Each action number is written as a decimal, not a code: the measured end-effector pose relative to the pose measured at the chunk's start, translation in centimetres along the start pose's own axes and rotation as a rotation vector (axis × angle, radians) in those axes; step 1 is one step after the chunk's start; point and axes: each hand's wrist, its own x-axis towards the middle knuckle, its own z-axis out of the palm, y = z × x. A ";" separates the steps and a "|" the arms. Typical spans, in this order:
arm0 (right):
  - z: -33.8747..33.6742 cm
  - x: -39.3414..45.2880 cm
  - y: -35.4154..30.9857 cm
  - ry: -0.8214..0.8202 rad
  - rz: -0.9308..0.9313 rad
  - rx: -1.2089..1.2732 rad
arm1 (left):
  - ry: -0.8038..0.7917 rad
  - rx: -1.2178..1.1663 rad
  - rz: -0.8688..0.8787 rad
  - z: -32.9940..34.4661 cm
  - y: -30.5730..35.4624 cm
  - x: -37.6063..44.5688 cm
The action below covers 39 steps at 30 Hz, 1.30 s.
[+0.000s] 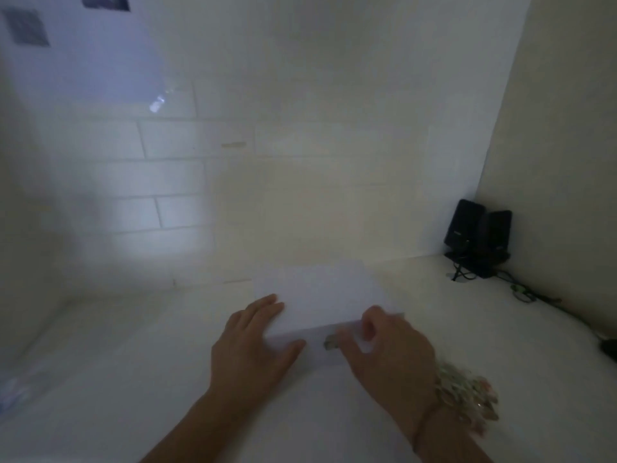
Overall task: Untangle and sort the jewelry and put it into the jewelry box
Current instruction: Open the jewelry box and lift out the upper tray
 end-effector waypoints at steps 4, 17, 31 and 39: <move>2.3 -1.4 -1.5 -0.144 -0.051 -0.061 | 0.016 -0.045 0.006 0.3 0.0 0.0; 3.0 -1.9 -2.2 -0.028 0.037 -0.053 | 0.103 0.061 0.118 0.4 0.7 -0.9; 3.6 -2.2 -1.7 0.064 0.016 0.064 | 0.149 0.229 0.592 -5.1 1.0 10.9; 3.0 -2.6 -1.2 -0.106 0.046 0.185 | 0.394 -0.277 -0.184 -3.0 0.4 18.1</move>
